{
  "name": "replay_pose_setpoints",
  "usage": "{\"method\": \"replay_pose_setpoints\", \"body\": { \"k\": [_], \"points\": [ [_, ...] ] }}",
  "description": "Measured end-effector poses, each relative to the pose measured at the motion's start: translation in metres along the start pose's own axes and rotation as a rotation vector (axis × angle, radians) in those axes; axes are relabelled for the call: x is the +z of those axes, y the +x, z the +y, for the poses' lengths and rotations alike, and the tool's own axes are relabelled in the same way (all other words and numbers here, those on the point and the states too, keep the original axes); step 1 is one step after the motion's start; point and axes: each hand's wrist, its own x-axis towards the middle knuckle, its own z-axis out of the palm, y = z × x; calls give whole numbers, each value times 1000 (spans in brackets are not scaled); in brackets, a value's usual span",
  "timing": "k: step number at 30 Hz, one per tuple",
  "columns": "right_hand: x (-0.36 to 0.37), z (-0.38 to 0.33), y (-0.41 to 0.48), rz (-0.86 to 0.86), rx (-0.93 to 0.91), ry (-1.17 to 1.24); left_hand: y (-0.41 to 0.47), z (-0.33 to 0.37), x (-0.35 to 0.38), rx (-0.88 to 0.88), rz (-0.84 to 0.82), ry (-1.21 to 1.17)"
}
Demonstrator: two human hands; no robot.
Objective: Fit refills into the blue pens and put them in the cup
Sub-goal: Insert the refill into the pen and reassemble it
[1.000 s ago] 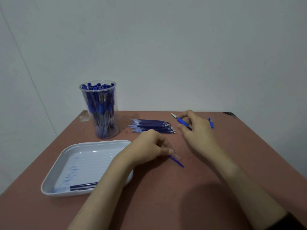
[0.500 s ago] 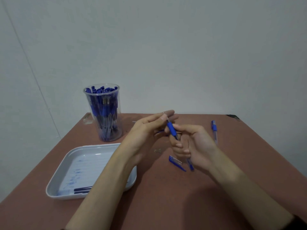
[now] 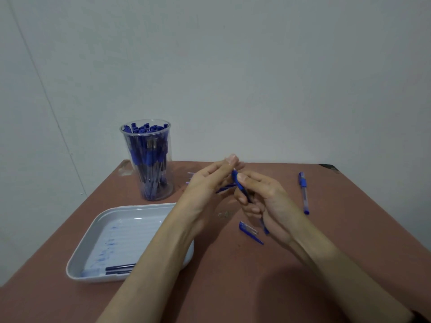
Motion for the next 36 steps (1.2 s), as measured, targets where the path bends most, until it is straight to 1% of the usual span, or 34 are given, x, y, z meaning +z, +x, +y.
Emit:
{"method": "replay_pose_setpoints", "body": {
  "k": [3,4,7,9,13,17,20,22,24,29,36],
  "points": [
    [-5,-3,2,93,6,42,-2,2,-1,-8,-133,71],
    [-7,-5,3,128,3,60,-1,2,-1,-12,-127,89],
    [-12,-7,4,180,11,96,2,-1,-6,-21,5,62],
    [-12,-8,3,136,30,75,4,-1,-7,1,38,14],
    [-10,-7,0,5,75,-1,3,-2,-5,81,34,-16],
    [-8,-5,0,-13,85,-41,5,-3,-6,135,147,33],
    [-7,-4,0,-35,78,-56,6,-4,-6,106,110,24],
    [-9,-4,1,-30,64,-20,6,-4,-6,85,47,9],
    [-11,-4,1,-21,56,4,5,-3,-7,87,26,-13],
    [-10,-5,1,16,61,-75,6,-4,-8,147,146,37],
    [-11,-4,4,64,0,-227,7,-9,-5,115,232,49]
  ]
}}
